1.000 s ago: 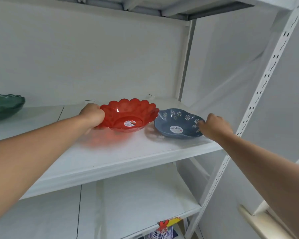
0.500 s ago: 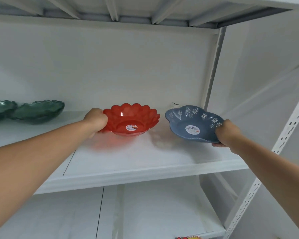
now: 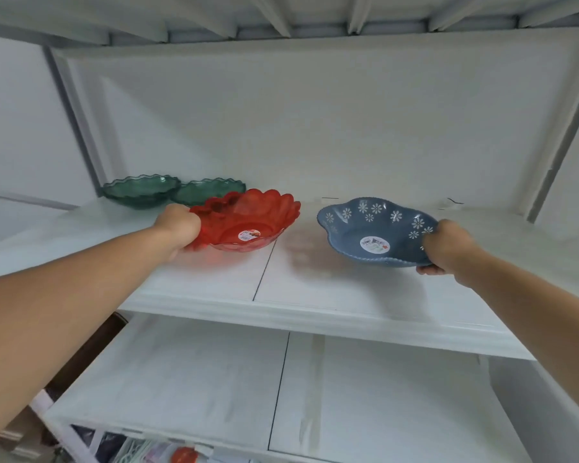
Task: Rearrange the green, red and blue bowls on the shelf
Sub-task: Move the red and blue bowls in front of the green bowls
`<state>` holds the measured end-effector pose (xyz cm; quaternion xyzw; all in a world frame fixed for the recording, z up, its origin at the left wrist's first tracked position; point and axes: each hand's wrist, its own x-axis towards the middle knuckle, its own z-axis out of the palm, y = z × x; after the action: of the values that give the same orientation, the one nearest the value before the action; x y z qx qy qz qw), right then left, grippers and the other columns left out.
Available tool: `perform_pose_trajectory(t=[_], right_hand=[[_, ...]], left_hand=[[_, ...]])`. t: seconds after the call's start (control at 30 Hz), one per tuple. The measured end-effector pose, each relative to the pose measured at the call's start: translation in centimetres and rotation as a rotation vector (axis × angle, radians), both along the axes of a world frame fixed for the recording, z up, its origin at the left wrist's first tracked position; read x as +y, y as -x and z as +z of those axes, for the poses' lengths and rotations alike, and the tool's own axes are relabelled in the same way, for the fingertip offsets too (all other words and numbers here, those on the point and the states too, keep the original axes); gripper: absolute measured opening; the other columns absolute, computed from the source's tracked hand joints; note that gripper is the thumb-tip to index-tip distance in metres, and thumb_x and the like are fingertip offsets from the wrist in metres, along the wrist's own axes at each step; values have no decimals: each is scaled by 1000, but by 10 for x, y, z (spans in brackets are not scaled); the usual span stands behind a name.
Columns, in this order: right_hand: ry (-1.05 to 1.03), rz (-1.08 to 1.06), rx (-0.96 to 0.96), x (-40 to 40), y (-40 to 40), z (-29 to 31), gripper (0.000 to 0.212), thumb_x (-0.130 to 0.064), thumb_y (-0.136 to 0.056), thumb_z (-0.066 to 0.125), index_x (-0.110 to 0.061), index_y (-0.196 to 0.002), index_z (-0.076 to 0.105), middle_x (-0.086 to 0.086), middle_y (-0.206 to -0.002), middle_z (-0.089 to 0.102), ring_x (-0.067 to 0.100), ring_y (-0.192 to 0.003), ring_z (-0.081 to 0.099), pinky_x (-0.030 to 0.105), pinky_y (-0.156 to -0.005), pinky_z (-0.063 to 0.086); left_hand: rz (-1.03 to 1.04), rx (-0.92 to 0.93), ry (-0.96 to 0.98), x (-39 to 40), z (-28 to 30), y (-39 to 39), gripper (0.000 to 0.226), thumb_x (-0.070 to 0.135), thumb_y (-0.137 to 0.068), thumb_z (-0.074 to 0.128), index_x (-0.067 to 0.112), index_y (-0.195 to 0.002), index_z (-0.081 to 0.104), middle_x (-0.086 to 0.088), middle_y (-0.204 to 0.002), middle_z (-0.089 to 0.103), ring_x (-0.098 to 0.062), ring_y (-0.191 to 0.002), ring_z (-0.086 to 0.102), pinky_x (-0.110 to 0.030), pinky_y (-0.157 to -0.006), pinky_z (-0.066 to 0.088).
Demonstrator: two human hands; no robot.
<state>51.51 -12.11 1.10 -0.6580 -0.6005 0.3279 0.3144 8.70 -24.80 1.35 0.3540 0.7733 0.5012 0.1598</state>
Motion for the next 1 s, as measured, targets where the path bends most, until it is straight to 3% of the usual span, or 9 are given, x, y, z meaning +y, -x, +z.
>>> perform_pose_trajectory(t=[0.07, 0.23, 0.37, 0.53, 0.77, 0.9, 1.0], right_hand=[[7, 1, -26, -10, 33, 5, 22, -4, -105, 40, 3, -120, 54, 27, -81, 69, 47, -81, 78, 44, -63, 62], [32, -29, -27, -31, 120, 6, 20, -6, -107, 42, 5, -118, 53, 26, -74, 66, 39, -62, 69, 37, -50, 59], [46, -58, 15, -39, 187, -4, 29, -6, -101, 39, 6, -122, 55, 31, -85, 73, 49, -83, 78, 53, -75, 65], [41, -86, 5, -47, 247, -4, 28, -8, -103, 39, 3, -123, 56, 30, -95, 73, 35, -54, 73, 38, -54, 62], [38, -57, -9, -53, 297, 1, 28, -5, -104, 39, 6, -124, 55, 33, -95, 73, 34, -52, 70, 34, -44, 59], [34, 8, -7, -53, 315, -1, 29, -8, -104, 37, 3, -125, 54, 30, -96, 72, 31, -48, 71, 35, -48, 61], [34, 48, -26, -52, 330, -4, 29, -9, -105, 37, 3, -125, 52, 32, -99, 71, 31, -48, 70, 30, -37, 57]], left_hand=[[6, -12, 14, -9, -2, 26, 32, -10, -94, 42, 8, -76, 61, -18, -77, 64, -30, -55, 62, -25, -32, 48], [-39, -117, -10, -33, -12, 108, 30, -1, -95, 43, 6, -105, 71, -23, -108, 73, -35, -78, 72, -35, -50, 61], [-88, -137, -5, -48, -14, 172, 31, 2, -96, 46, 7, -112, 72, -20, -110, 75, -33, -79, 74, -30, -49, 59], [-85, -110, 20, -66, -4, 243, 30, 1, -95, 45, 9, -106, 72, -21, -106, 76, -32, -74, 74, -31, -49, 60], [-42, -103, 27, -80, 3, 279, 27, 2, -102, 46, 13, -90, 67, -18, -97, 73, -30, -75, 71, -30, -46, 61], [4, -129, 26, -89, 6, 290, 22, 5, -105, 45, 8, -96, 65, -19, -100, 71, -28, -73, 69, -28, -42, 59], [29, -135, 35, -95, 5, 305, 22, 5, -105, 47, 3, -111, 68, -19, -103, 72, -27, -74, 70, -26, -42, 57]])
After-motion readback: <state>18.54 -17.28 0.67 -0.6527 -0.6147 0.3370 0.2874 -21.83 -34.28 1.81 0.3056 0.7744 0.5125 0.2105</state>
